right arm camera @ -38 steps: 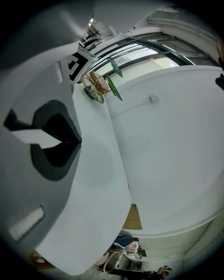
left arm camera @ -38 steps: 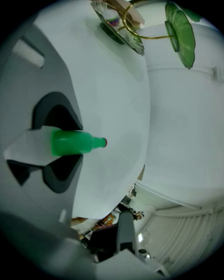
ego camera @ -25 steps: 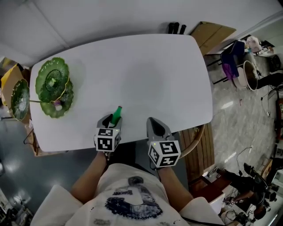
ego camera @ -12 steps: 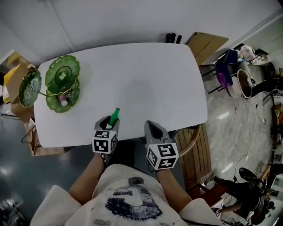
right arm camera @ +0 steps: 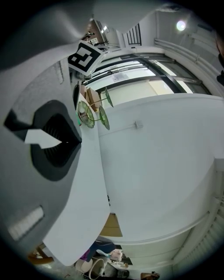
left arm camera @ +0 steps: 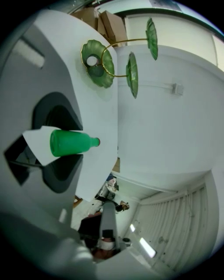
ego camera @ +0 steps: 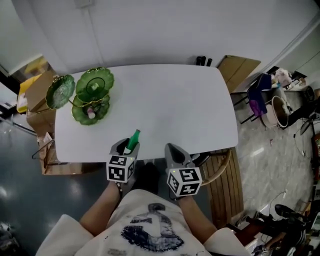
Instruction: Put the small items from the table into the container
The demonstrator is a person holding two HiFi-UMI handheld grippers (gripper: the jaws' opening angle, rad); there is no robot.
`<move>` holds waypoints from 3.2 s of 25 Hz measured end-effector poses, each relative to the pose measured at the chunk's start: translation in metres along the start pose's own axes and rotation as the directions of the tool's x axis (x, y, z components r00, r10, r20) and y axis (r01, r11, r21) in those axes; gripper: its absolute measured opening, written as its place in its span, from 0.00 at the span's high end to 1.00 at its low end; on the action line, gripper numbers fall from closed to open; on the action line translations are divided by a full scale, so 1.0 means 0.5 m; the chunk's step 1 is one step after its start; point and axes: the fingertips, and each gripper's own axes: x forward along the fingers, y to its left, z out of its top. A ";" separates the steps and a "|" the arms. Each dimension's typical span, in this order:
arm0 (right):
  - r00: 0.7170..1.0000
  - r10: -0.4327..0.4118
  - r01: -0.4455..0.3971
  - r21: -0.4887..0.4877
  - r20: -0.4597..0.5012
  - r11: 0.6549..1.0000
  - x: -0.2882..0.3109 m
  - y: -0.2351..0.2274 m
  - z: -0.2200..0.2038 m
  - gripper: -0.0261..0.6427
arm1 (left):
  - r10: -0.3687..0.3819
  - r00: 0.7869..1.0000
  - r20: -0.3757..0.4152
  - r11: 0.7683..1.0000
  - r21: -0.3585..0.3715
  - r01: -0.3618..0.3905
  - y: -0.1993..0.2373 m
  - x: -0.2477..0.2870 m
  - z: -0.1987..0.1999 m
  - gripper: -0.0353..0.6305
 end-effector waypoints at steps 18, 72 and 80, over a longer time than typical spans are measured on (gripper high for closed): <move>0.979 0.194 -0.192 -0.041 0.064 0.981 0.026 0.203 0.048 0.96 | 0.158 0.980 0.122 0.987 0.018 -0.161 0.091 -0.229 0.040 0.70; 0.947 0.321 -0.316 -0.098 0.036 0.944 0.450 0.581 0.220 0.96 | 0.234 0.945 0.228 0.963 0.079 -0.258 0.569 -0.339 0.292 0.70; 0.958 0.280 -0.273 -0.089 0.064 0.958 0.491 0.589 0.242 0.96 | 0.202 0.951 0.235 0.965 0.117 -0.234 0.617 -0.323 0.320 0.70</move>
